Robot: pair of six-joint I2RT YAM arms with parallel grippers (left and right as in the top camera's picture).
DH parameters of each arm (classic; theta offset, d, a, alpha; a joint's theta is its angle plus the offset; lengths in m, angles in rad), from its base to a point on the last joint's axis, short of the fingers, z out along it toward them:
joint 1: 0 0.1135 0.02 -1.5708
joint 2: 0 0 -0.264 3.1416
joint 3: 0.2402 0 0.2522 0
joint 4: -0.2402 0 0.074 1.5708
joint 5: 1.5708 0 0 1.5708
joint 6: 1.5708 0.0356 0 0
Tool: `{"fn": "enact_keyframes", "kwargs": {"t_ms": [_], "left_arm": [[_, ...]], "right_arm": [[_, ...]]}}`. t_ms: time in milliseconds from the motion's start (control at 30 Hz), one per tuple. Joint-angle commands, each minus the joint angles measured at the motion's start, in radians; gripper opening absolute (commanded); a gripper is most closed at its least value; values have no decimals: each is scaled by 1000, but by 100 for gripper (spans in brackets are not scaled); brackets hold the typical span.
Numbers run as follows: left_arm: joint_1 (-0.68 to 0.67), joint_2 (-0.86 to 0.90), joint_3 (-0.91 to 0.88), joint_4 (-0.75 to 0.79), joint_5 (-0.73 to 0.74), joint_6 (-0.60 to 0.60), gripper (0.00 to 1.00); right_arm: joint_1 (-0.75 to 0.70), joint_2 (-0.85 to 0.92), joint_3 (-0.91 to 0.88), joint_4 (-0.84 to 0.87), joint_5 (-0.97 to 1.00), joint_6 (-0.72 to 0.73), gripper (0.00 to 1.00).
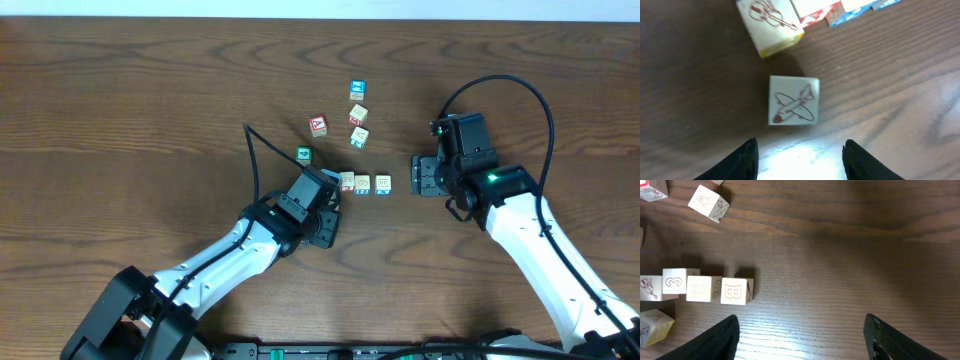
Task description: Lift 5 blocks
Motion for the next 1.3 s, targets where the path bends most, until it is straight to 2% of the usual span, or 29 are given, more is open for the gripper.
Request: {"fn": "enact_keyframes", "kwargs": {"t_ms": [0, 267, 500, 833, 933, 967, 1267], "left_arm": [[0, -1, 24, 15, -77, 53, 55], [1, 29, 32, 63, -109, 64, 55], [0, 111, 84, 60, -109, 64, 55], [1, 114, 96, 42, -109, 56, 55], [1, 114, 96, 35, -109, 56, 37], [1, 114, 96, 34, -109, 56, 36], [0, 114, 96, 26, -109, 54, 36]], "right_arm": [[-3, 10, -4, 0, 2, -10, 76], [-3, 10, -4, 0, 2, -10, 76], [-3, 10, -4, 0, 2, -10, 76], [-3, 10, -4, 0, 3, -10, 76], [-3, 10, -4, 0, 2, -10, 75], [-3, 10, -4, 0, 2, -10, 75], [-3, 10, -4, 0, 2, -10, 75]]}}
